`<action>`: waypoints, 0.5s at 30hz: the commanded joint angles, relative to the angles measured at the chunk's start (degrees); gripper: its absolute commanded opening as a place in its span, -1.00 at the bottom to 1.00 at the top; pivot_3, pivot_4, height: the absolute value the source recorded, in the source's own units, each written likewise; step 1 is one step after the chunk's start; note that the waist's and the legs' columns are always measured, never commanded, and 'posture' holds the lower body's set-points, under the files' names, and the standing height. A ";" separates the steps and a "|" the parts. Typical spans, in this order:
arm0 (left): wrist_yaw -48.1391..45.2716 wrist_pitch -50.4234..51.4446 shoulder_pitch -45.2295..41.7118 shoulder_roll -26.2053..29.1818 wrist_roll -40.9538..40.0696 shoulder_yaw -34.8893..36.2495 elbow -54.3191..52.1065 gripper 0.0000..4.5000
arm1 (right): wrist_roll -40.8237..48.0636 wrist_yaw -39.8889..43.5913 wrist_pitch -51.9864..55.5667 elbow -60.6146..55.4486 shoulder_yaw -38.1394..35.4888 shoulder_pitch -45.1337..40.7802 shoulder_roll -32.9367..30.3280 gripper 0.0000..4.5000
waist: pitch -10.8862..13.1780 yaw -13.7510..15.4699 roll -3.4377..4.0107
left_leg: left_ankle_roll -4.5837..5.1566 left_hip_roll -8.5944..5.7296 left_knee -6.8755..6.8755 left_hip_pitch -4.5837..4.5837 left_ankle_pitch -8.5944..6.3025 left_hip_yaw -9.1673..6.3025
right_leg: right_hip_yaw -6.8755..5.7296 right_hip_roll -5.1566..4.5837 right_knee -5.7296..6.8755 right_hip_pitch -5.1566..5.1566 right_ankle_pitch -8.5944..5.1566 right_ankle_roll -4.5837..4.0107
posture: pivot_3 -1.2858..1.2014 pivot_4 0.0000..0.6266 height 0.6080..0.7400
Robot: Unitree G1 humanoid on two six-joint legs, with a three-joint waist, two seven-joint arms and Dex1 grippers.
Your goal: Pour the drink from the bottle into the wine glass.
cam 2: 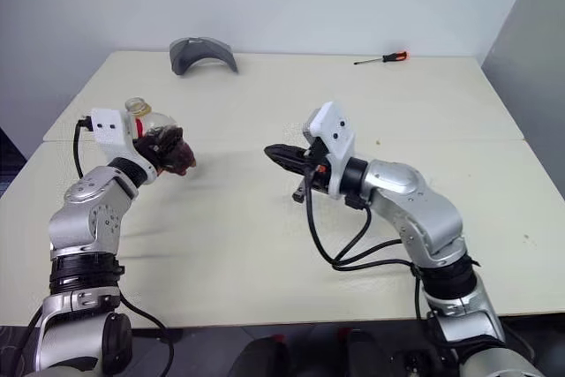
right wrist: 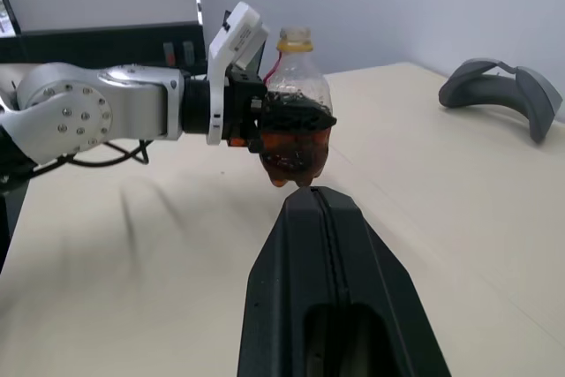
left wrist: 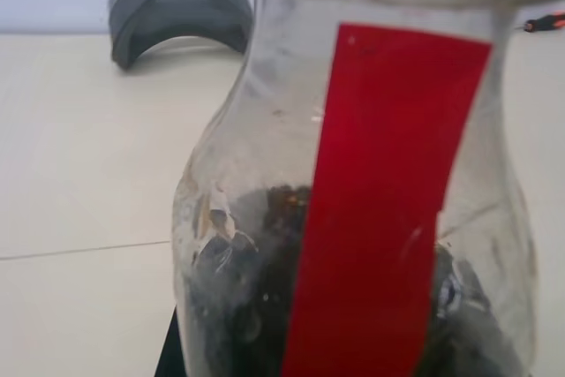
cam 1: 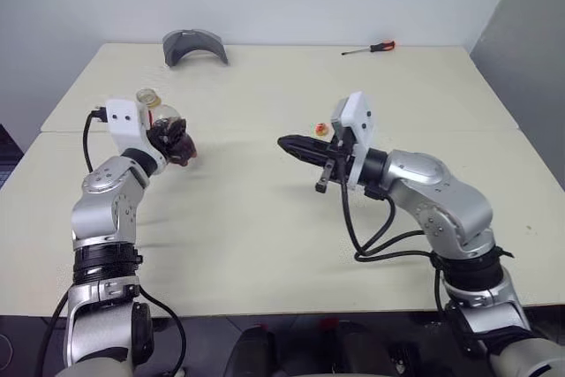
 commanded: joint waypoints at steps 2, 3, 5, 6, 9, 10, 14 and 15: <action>0.99 -5.31 -3.42 0.41 -0.21 2.68 4.91 -0.50 | -1.84 -2.38 -1.03 -1.56 1.57 0.77 2.17 -1.00 | -0.04 0.03 -0.07 | 0.00 0.00 0.00 0.00 0.00 0.00 | -0.01 -0.01 0.00 0.00 0.00 0.00 | 0.03 -0.52 1.00; 0.96 -6.28 -3.73 0.27 0.03 2.46 6.40 -0.50 | -2.38 -2.74 -1.19 -1.27 2.05 0.80 2.62 -1.00 | -0.04 0.01 -0.08 | 0.00 -0.01 0.00 0.00 0.00 0.00 | -0.02 -0.01 0.00 0.00 0.00 0.00 | 0.03 -0.52 1.00; 0.93 -7.84 -4.07 0.05 0.49 2.00 8.53 -0.50 | -2.99 -3.21 -1.22 -1.03 2.52 0.74 3.18 -1.00 | -0.04 0.00 -0.08 | 0.00 -0.01 0.00 0.00 0.00 0.00 | -0.02 -0.01 0.00 0.00 0.00 0.00 | 0.03 -0.52 1.00; 0.86 -8.77 -4.17 -0.10 0.75 1.75 9.71 -0.50 | -3.08 -3.32 -1.06 -1.02 2.55 0.68 3.47 -1.00 | -0.04 -0.03 -0.08 | 0.00 -0.01 0.00 0.01 0.00 0.00 | -0.02 -0.01 0.00 0.00 0.00 0.00 | 0.03 -0.52 1.00; 0.66 -11.14 -4.56 -0.65 1.09 1.46 13.10 -0.50 | -3.38 -3.36 -0.72 -1.03 2.35 0.60 3.67 -1.00 | -0.04 -0.07 -0.08 | 0.00 -0.01 0.00 0.01 0.00 0.00 | -0.03 -0.01 0.00 0.00 0.00 0.00 | 0.03 -0.52 1.00; 0.51 -11.63 -4.65 -0.76 1.22 1.33 13.94 -0.50 | -3.38 -3.37 -0.63 -1.04 2.29 0.61 3.66 -1.00 | -0.05 -0.07 -0.08 | 0.00 -0.01 0.00 0.00 0.00 0.00 | -0.03 -0.01 0.00 -0.01 0.00 0.00 | 0.03 -0.52 1.00; 0.53 -13.40 -4.32 -1.32 2.00 0.66 16.50 -0.50 | -3.46 -3.07 -0.57 -0.75 2.00 0.63 3.19 -1.00 | -0.06 -0.06 -0.10 | 0.00 -0.01 0.00 0.01 0.00 0.00 | -0.03 -0.01 0.01 -0.01 0.00 0.00 | 0.03 -0.52 1.00; 0.65 -13.72 -4.21 -1.35 2.17 0.59 16.89 -0.50 | -3.49 -2.96 -0.63 -0.61 1.95 0.64 3.06 -1.00 | -0.06 -0.06 -0.10 | 0.00 -0.01 0.00 0.01 0.00 0.00 | -0.03 -0.01 0.02 -0.01 0.00 0.00 | 0.03 -0.52 1.00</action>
